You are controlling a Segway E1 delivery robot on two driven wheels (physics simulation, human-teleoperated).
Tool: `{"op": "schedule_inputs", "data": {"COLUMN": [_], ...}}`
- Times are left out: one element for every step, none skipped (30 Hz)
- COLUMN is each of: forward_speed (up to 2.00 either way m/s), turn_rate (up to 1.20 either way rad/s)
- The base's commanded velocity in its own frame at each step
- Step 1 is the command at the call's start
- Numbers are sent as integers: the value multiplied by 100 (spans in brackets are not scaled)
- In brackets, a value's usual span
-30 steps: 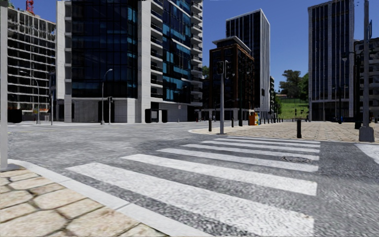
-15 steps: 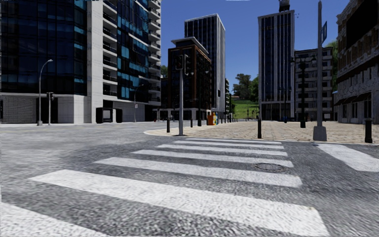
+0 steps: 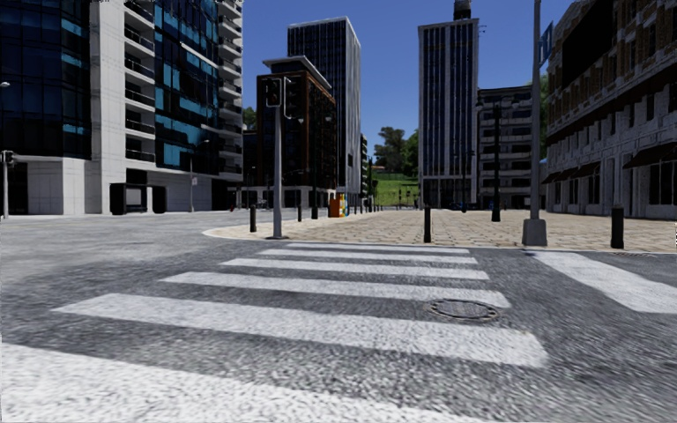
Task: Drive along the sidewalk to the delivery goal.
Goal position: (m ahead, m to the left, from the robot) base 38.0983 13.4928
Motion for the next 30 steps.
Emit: {"op": "schedule_inputs", "data": {"forward_speed": [127,127,127,127,127,127,127,127,127,127,127,131,131,133,200,200,200,200,200,200,200,200,200,200,200,200,200,200,200,200], "turn_rate": [-5,0,0,0,0,0,0,0,0,0,0,0,0,0,0,0,0,0,0,0,0,0,0,0,0,0,0,0,0,0]}}
